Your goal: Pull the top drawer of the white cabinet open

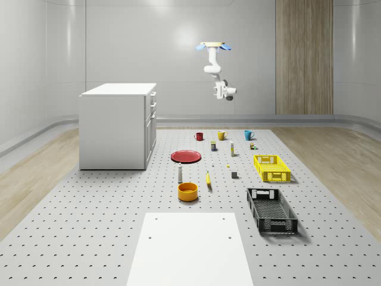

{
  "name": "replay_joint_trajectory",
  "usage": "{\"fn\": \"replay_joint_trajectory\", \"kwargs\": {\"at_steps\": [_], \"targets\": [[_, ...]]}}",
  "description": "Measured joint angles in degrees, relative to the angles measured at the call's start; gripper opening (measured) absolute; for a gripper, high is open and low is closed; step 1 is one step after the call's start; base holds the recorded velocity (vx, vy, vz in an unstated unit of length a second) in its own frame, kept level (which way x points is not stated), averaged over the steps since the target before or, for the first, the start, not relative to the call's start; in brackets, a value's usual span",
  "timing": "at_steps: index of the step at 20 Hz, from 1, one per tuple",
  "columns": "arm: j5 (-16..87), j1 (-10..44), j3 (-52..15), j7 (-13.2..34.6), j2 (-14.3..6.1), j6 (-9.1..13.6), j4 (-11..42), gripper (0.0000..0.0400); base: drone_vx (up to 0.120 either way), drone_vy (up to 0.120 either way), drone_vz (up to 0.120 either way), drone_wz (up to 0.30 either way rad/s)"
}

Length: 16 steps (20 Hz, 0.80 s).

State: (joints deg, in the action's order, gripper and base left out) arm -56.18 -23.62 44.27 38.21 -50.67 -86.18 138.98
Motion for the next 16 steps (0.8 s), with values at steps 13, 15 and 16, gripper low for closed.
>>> {"fn": "replay_joint_trajectory", "kwargs": {"at_steps": [13,15,16], "targets": [[2.2,-4.0,1.9,1.9,-3.4,-3.4,0.5,0.0305,0.12,-0.12,0.0,0.0],[2.5,-4.6,2.1,2.2,-3.8,-3.9,0.6,0.0305,0.12,-0.12,0.0,0.0],[2.7,-4.9,2.2,2.3,-4.1,-4.1,0.6,0.0305,0.12,-0.12,0.0,0.0]]}}
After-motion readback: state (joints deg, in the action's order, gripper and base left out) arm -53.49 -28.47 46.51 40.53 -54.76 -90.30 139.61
